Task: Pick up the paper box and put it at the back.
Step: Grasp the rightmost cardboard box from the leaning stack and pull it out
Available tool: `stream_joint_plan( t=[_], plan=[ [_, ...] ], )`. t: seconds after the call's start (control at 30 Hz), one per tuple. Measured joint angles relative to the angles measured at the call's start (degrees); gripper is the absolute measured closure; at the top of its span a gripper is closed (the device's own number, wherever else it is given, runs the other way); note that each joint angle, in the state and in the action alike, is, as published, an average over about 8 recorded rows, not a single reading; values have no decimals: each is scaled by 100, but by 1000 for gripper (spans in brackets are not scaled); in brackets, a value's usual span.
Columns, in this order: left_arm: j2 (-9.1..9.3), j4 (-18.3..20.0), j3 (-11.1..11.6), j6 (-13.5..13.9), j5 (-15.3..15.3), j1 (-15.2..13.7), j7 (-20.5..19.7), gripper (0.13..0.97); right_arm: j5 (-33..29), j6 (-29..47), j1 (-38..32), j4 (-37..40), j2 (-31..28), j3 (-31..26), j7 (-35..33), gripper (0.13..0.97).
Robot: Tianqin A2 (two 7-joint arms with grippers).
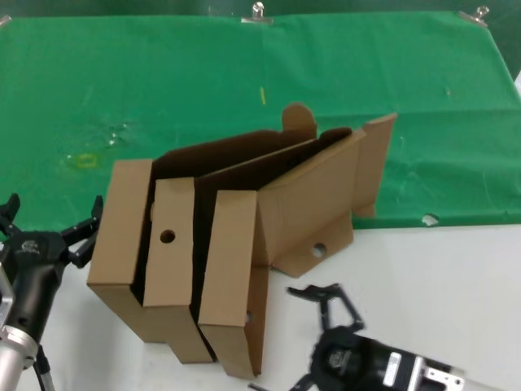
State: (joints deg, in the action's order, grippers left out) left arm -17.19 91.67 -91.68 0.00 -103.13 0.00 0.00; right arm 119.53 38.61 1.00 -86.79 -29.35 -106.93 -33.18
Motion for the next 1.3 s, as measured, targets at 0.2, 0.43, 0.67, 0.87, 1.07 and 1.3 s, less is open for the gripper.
stream_joint_plan(
  t=[0.2,0.43,0.67,0.87,1.07,1.3],
  plan=[
    [0,0,0,0,0,0,0,325,76,1040,-546,876,528,-93,-717,138],
    [0,0,0,0,0,0,0,476,-18,1449,-864,1722,1153,22,-1164,167],
    [0,0,0,0,0,0,0,553,-102,1587,-971,2088,1403,181,-1175,221],
    [0,0,0,0,0,0,0,712,-202,1673,-1018,2270,1480,280,-1169,299],
    [0,0,0,0,0,0,0,809,-307,1729,-1053,2389,1541,336,-1168,434],
    [0,0,0,0,1,0,-1,896,-411,1753,-1054,2396,1585,377,-1149,595]
  ],
)
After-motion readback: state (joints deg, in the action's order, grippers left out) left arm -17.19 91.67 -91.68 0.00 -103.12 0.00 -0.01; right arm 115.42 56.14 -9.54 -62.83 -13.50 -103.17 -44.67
